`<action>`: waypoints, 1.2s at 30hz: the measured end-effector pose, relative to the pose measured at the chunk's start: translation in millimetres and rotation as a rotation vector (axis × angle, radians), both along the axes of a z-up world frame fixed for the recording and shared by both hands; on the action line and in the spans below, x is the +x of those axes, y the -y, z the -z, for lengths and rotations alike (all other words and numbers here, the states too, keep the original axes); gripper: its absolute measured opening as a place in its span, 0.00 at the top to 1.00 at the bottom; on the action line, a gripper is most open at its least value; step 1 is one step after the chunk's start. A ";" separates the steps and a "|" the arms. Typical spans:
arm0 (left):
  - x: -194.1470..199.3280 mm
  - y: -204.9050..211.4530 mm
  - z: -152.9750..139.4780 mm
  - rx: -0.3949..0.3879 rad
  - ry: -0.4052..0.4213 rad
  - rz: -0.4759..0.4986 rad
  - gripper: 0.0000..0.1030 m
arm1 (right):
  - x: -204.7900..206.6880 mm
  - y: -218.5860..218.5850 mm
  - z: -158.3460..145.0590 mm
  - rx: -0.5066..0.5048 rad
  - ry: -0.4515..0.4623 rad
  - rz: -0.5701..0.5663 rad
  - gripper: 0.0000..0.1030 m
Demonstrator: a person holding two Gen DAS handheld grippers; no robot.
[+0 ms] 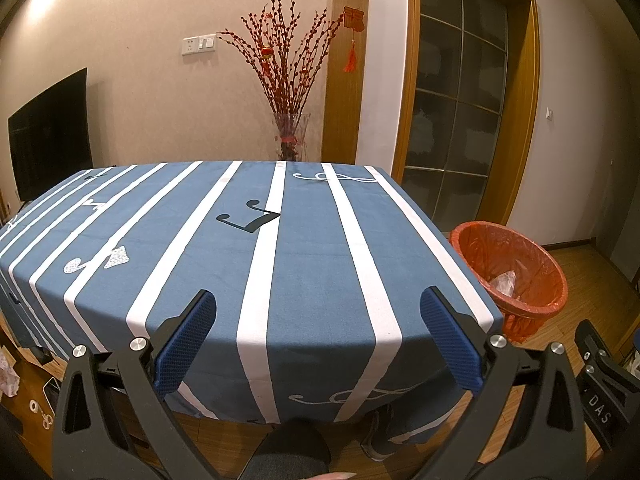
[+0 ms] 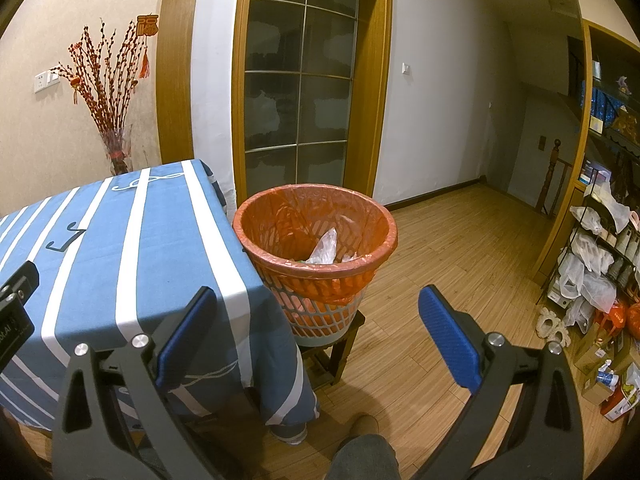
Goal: Collect trash
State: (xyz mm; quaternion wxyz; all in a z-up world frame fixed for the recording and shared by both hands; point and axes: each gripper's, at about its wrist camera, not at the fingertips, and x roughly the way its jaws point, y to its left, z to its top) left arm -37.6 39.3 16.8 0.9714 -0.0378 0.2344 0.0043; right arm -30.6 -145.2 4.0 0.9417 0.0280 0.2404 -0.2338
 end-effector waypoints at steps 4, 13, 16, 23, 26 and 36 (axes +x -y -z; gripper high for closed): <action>0.4 -0.1 -0.2 0.001 0.000 0.001 0.03 | 0.2 -0.1 -0.1 0.000 -0.001 0.000 0.04; 0.7 0.0 -0.7 0.001 0.000 0.000 0.03 | 0.6 -0.2 -0.6 0.000 -0.002 0.000 0.04; 0.6 0.0 -0.7 0.001 0.000 -0.001 0.03 | 0.9 -0.3 -0.9 0.001 -0.002 0.000 0.04; 0.5 -0.1 -0.5 0.001 -0.001 -0.001 0.03 | 0.1 -0.2 -0.6 0.001 -0.003 -0.001 0.04; 0.1 -0.3 0.0 0.000 -0.001 0.000 0.03 | 0.4 -0.1 -0.7 0.001 -0.003 -0.001 0.04; -3.1 0.4 2.7 0.003 -0.006 0.002 0.03 | 1.2 0.6 -1.6 0.002 -0.004 -0.001 0.04</action>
